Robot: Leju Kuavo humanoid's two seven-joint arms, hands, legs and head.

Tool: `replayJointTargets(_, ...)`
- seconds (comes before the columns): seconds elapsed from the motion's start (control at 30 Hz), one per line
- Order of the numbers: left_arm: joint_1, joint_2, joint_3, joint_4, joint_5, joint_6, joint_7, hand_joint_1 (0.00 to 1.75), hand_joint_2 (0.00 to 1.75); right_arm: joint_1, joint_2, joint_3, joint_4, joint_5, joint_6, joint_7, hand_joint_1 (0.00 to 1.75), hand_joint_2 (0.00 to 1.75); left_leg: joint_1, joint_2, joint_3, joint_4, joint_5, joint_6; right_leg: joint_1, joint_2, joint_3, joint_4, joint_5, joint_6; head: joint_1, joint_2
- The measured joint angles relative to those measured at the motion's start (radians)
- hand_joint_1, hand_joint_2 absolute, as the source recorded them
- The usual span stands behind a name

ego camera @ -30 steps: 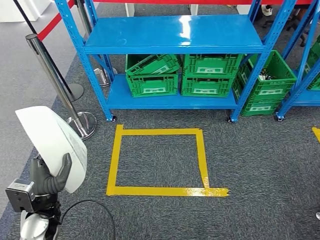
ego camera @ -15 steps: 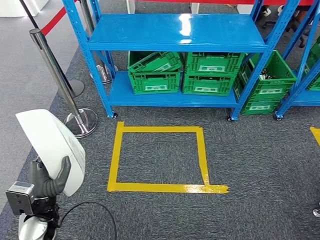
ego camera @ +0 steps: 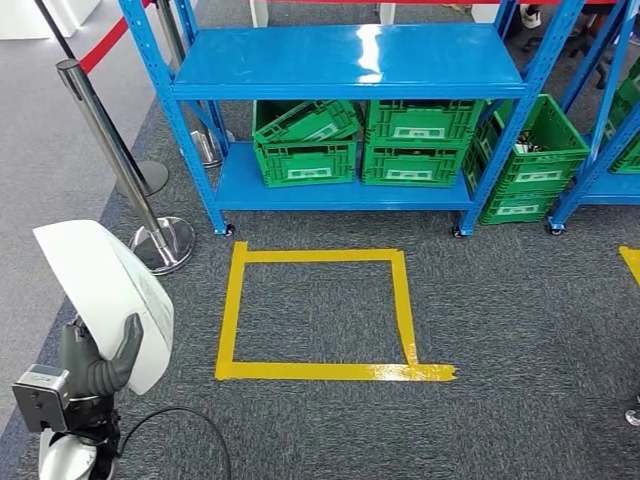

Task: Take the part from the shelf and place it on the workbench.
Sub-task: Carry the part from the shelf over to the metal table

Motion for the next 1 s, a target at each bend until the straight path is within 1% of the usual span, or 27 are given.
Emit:
replayJointTargets(0.13,0.0,0.0,0.0,0.0,0.0,0.0,0.0,1.75,1.75,-0.002,0.0,0.0,0.0,0.0,-0.001,0.0,0.0,1.75,0.002,0.0,0.001,-0.007,0.006,-0.007,0.003,-0.001,-0.002,0.0,0.002,-0.005,0.0,0.0)
replayJointTargets(0.27,0.0,0.0,0.0,0.0,0.0,0.0,0.0,1.75,1.75,-0.002,0.0,0.0,0.0,0.0,0.0,0.0,0.0,1.75,0.002,0.0,0.001,-0.01,0.01,-0.014,0.003,-0.001,-0.003,0.002,0.002,-0.007,0.0,0.0)
replayJointTargets(0.4,0.0,0.0,0.0,0.0,0.0,0.0,0.0,1.75,1.75,-0.002,0.0,0.0,0.0,0.0,0.0,0.0,0.0,1.75,0.003,0.0,0.0,-0.011,0.009,-0.026,0.003,-0.002,-0.004,0.003,0.002,-0.008,0.001,0.0)
replayJointTargets(0.57,0.0,0.0,0.0,0.0,0.0,0.0,0.0,1.75,1.75,-0.002,0.0,0.0,0.0,0.0,0.0,0.0,0.0,1.75,0.001,0.0,-0.001,-0.01,0.009,-0.027,0.001,-0.002,-0.004,0.003,0.002,-0.008,0.001,0.0)
replayJointTargets(0.73,0.0,0.0,0.0,0.0,0.0,0.0,0.0,1.75,1.75,-0.002,0.0,0.0,0.0,0.0,0.0,0.0,0.0,1.75,-0.003,0.0,-0.007,-0.001,0.007,-0.024,-0.003,-0.002,-0.006,0.001,0.006,-0.001,0.0,0.0)
replayJointTargets(0.83,0.0,0.0,0.0,0.0,0.0,0.0,0.0,1.75,1.75,-0.002,0.0,0.0,0.0,0.0,0.0,0.0,0.0,1.75,-0.003,-0.001,-0.011,0.006,0.004,-0.019,-0.003,-0.002,-0.007,0.001,0.007,0.002,0.0,0.0)
replayJointTargets(0.93,0.0,0.0,0.0,0.0,0.0,0.0,0.0,1.75,1.75,-0.002,0.0,0.0,0.0,0.0,0.0,0.0,0.0,1.75,-0.002,-0.002,-0.012,0.002,0.007,-0.009,-0.003,-0.003,-0.005,-0.003,0.01,0.011,0.0,0.0)
replayJointTargets(0.97,0.0,0.0,0.0,-0.001,0.0,0.0,0.0,1.75,1.75,-0.003,0.0,0.0,0.0,0.0,0.0,0.0,0.0,1.75,0.001,-0.002,-0.01,-0.006,0.011,-0.005,-0.003,-0.003,-0.008,0.0,0.005,0.013,0.001,0.0)
replayJointTargets(1.0,-0.001,0.0,0.0,-0.002,0.0,0.0,0.0,1.75,1.75,-0.003,0.0,0.0,0.0,0.0,0.0,0.0,0.0,1.75,0.004,-0.003,-0.009,-0.014,0.017,0.001,-0.002,-0.003,-0.017,0.017,-0.011,0.016,0.002,0.0)
